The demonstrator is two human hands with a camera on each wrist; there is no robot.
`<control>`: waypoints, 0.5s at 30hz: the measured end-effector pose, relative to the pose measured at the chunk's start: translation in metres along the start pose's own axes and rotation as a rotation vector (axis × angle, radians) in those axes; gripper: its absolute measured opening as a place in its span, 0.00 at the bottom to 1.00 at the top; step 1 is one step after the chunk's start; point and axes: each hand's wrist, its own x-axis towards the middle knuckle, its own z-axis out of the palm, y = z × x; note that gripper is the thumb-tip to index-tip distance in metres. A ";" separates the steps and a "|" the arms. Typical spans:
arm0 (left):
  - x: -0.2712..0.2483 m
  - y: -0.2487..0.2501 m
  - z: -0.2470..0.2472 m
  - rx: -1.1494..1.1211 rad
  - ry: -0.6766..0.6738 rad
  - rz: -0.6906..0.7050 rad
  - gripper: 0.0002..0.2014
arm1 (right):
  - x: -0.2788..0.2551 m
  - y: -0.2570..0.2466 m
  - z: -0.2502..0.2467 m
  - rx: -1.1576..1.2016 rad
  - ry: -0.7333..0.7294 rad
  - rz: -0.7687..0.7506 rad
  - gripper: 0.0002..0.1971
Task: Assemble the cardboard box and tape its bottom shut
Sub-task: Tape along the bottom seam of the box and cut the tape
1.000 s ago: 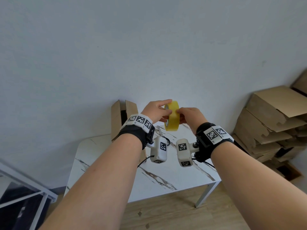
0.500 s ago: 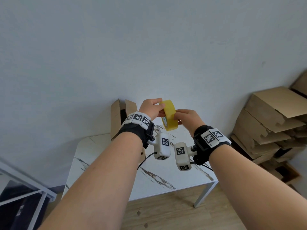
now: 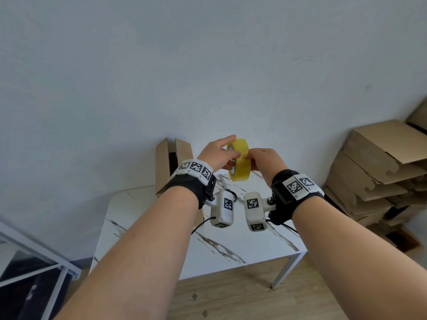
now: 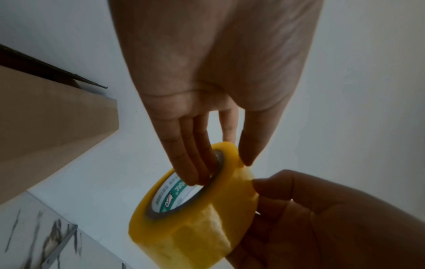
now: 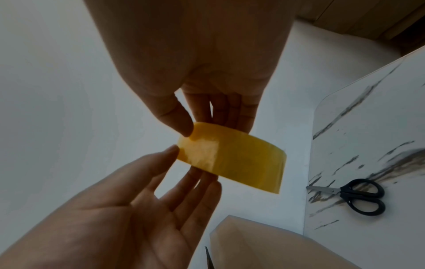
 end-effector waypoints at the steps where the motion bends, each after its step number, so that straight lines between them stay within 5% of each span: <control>1: 0.000 -0.001 0.000 0.007 -0.007 0.002 0.30 | 0.000 0.000 0.000 0.000 -0.001 -0.004 0.12; 15: 0.012 -0.002 -0.001 -0.181 0.093 -0.025 0.20 | -0.004 0.003 -0.002 -0.001 -0.090 -0.047 0.13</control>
